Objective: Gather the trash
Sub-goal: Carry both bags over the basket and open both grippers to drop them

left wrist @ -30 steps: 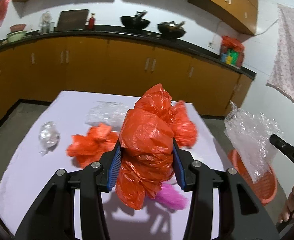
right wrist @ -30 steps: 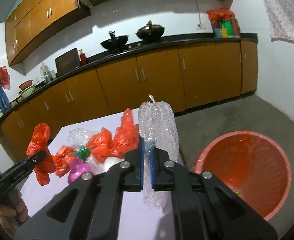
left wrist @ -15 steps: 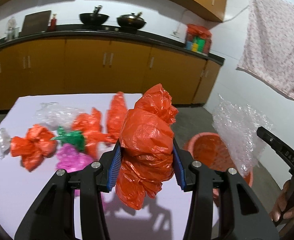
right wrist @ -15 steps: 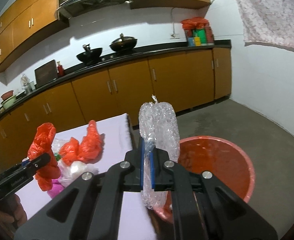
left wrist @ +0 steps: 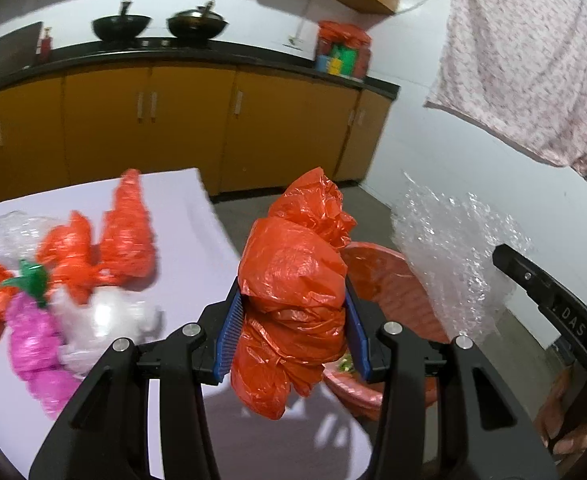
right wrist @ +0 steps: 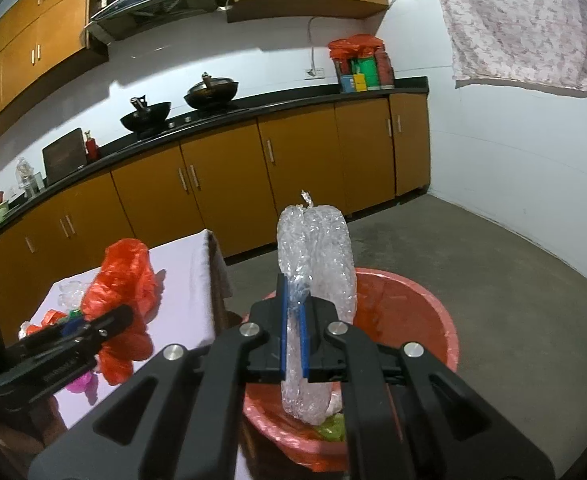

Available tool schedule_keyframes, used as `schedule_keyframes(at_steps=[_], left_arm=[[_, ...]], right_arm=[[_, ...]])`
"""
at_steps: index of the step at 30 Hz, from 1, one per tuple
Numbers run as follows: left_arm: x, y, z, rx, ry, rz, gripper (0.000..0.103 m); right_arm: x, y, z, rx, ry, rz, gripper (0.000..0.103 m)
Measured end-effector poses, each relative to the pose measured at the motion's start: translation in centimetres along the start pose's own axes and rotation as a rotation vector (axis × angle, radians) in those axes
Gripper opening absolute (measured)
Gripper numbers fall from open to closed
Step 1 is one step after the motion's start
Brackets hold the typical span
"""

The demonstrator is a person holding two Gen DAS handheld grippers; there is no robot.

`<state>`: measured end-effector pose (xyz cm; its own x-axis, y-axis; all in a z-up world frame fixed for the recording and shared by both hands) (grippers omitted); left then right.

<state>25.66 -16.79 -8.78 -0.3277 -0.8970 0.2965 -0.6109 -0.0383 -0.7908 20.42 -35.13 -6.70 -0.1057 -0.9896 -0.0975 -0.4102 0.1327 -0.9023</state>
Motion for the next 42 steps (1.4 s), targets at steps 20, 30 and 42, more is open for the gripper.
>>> schedule_keyframes(at_steps=[20,30,42], left_arm=[[6.3,1.9,6.6,-0.103,0.081,0.107,0.047],[6.9,2.3,7.8,-0.123,0.091,0.122,0.065],[2.3,2.3,5.9,-0.101,0.017,0.029,0.084]], right_arm=[[4.3,1.1,2.0,-0.025,0.036,0.054,0.007],[4.8,1.2,2.6,-0.024,0.047,0.074,0.013],[6.8,1.9,1.1,0.004,0.129,0.095,0.07]])
Point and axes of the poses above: each gripper's, at about its wrist camera, not at the fingertips, and z roughly the way its jaws point, x to its right, y to its underside, the point moved 9 cm from there along z, roughly the way its jaws point, and after that the axes turned 6 degrees about -z, right-handed, at the moved point
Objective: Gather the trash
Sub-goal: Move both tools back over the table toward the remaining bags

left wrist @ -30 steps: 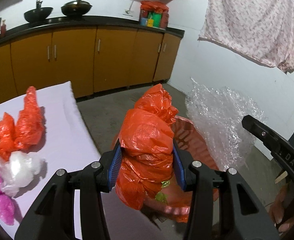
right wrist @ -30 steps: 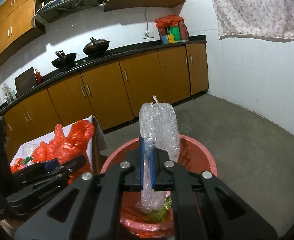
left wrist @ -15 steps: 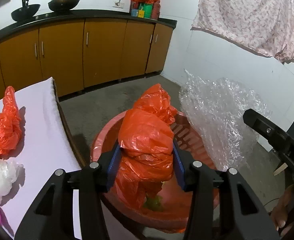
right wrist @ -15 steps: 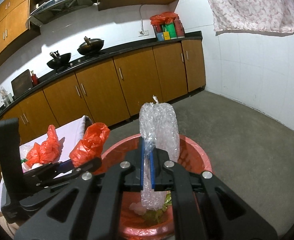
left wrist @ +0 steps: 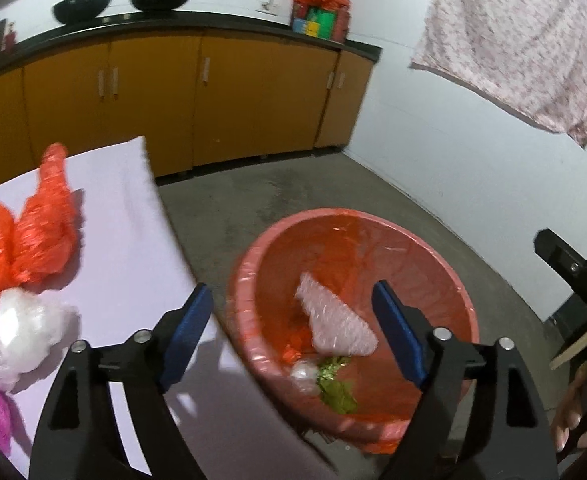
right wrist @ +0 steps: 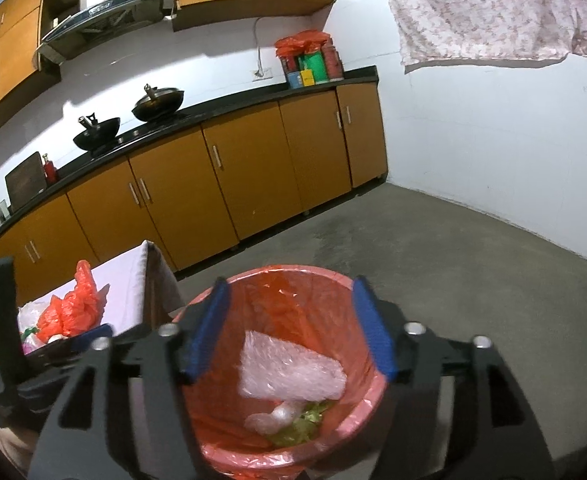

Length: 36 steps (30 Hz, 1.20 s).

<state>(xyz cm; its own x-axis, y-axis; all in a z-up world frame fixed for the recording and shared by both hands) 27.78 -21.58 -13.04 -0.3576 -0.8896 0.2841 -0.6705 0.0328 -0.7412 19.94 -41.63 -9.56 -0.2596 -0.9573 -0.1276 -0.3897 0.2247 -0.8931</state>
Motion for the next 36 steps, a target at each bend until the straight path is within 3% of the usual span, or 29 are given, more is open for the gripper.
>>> schedule_keyframes(at_steps=[8,10,15,22,28,30,32,36], left_arm=[[-4.3,0.8,-3.2,0.037,-0.089,-0.061,0.087],[-5.5,1.1,-4.3,0.051,-0.114,-0.069,0.087],[-9.7,2.3,-7.8,0.094,-0.196,-0.096,0.089],[-17.0,4.1,-13.4,0.158,-0.36,-0.144,0.09],[-24.3,5.9,-17.7,0.188,-0.476,-0.275,0.09],[-26.6,6.6,-19.1,0.201,-0.521,-0.318,0.091],[-28.3,7.0,-20.2,0.213,-0.565,-0.339,0.092],[-31.7,7.6,-21.9,0.223,-0.633,-0.373,0.095]], right_arm=[[-2.4,0.2,-0.9,0.011,-0.009,-0.054,0.096],[-3.2,0.2,-1.1,0.011,-0.021,-0.071,0.099],[-7.2,0.7,-1.0,-0.008,-0.073,-0.127,0.099],[-14.2,2.5,-0.5,-0.07,-0.21,-0.163,0.099],[-21.2,4.2,0.1,-0.113,-0.3,-0.202,0.098],[-23.1,4.6,0.2,-0.126,-0.326,-0.22,0.095],[-25.5,5.2,0.8,-0.155,-0.371,-0.233,0.085],[-29.3,6.6,2.2,-0.224,-0.434,-0.234,0.078]])
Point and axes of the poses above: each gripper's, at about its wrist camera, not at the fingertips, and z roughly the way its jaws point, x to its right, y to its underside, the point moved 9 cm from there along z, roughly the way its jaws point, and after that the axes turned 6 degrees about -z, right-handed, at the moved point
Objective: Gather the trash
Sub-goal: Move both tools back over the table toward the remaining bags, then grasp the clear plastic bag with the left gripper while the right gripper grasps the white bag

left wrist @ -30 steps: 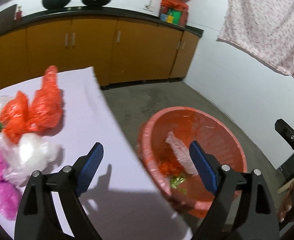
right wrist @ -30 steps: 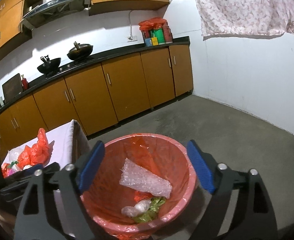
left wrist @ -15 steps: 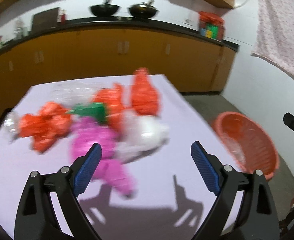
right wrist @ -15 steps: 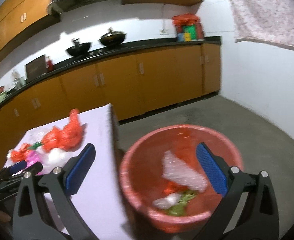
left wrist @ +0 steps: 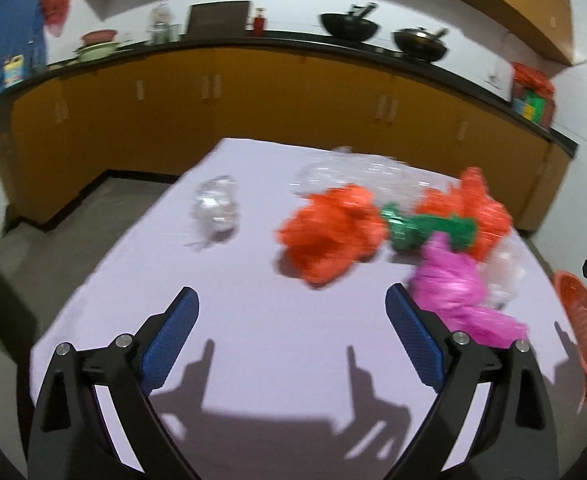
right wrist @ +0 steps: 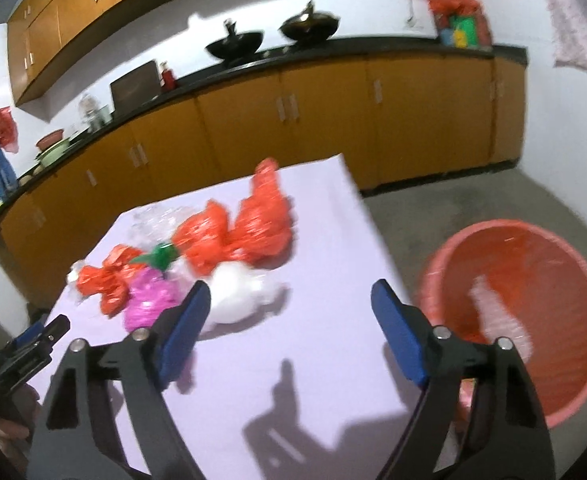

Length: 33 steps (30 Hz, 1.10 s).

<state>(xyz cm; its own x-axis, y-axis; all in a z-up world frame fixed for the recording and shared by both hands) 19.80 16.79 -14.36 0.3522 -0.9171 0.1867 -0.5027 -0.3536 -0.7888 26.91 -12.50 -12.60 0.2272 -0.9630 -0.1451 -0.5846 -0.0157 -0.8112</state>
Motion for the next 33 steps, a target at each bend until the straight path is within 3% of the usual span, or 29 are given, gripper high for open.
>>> schedule_keyframes(at_steps=[9,18,19,22,28,33], left_arm=[[-5.5,-3.1,2.5,0.018,-0.087,-0.043,0.1],[-6.9,-6.2,7.3,-0.013,-0.113,-0.053,0.101],[-6.8,-6.4,7.8,-0.016,-0.117,-0.04,0.101],[-6.4,-6.6,8.9,-0.029,-0.126,-0.003,0.101],[-6.2,-6.6,10.5,-0.062,-0.11,0.001,0.101],[-6.7,-6.5,11.5,-0.093,-0.088,-0.033,0.101]], right_arm=[[-3.3,0.0,6.4,-0.09,0.008,-0.012,0.078],[-4.3,1.3,9.7,-0.175,-0.009,-0.035,0.078],[-4.4,1.4,9.9,-0.18,-0.016,-0.043,0.075],[-5.0,2.1,10.3,-0.198,-0.067,-0.06,0.039],[-4.6,2.0,9.2,-0.165,-0.056,-0.066,0.027],[-3.7,1.9,7.7,-0.13,-0.03,-0.084,0.026]])
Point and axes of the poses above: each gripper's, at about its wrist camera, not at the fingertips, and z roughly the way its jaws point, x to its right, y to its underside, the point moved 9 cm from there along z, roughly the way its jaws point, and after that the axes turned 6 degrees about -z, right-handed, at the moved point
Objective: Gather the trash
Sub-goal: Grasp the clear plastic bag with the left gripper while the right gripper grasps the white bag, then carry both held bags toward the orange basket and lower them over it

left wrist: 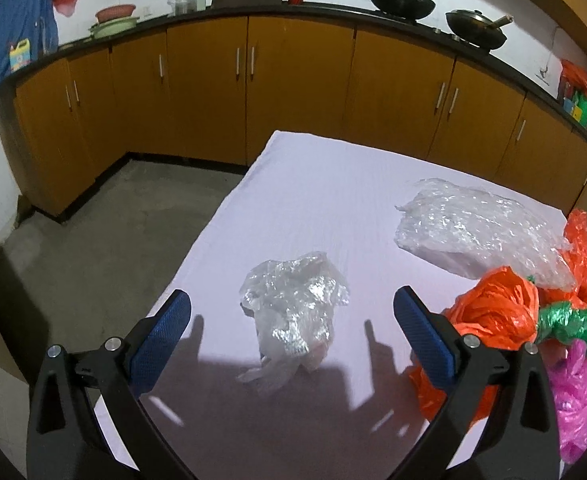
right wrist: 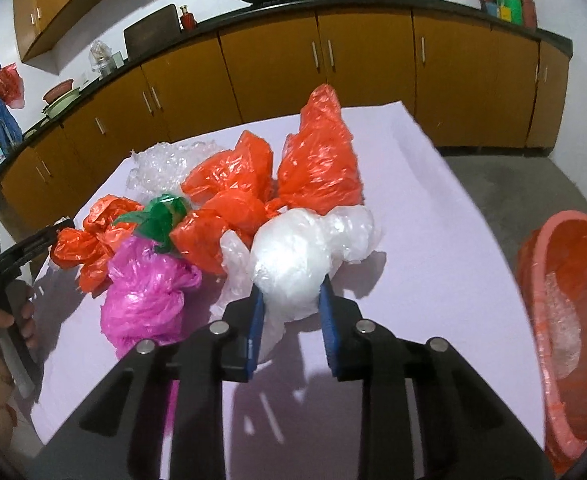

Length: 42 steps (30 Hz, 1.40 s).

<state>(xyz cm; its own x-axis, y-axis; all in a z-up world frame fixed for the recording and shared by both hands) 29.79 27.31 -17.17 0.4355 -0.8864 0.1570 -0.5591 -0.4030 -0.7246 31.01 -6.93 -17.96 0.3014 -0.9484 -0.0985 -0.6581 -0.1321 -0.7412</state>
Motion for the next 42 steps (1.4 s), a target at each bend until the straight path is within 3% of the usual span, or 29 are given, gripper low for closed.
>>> schedule_keyframes(at_steps=[4,11,15,21,30,42], left_arm=[[-0.3,-0.2,0.6,-0.023,0.013,-0.02,0.096],[-0.9,0.3,1.6,-0.095,0.033,-0.048,0.052],[-0.7,0.6,1.3,-0.093,0.036,-0.023,0.037],[0.3,0.5,-0.6,-0.047,0.042,0.023,0.035],[2.1,-0.9,-5.3,0.036,0.116,0.021,0.035],[9.9,-0.8,-11.8,0.096,0.264,0.122,0.035]], right_arm=[[0.8,0.5,-0.5,-0.002,0.003,0.015,0.026],[1.3,0.5,-1.0,0.003,-0.002,0.033,0.026],[1.3,0.4,-1.5,0.013,-0.008,0.037,0.026],[1.2,-0.1,-3.2,0.042,-0.012,0.036,0.026],[1.5,-1.1,-6.7,0.105,-0.014,0.033,0.026],[3.3,-1.4,-11.9,0.182,0.019,0.044,0.026]])
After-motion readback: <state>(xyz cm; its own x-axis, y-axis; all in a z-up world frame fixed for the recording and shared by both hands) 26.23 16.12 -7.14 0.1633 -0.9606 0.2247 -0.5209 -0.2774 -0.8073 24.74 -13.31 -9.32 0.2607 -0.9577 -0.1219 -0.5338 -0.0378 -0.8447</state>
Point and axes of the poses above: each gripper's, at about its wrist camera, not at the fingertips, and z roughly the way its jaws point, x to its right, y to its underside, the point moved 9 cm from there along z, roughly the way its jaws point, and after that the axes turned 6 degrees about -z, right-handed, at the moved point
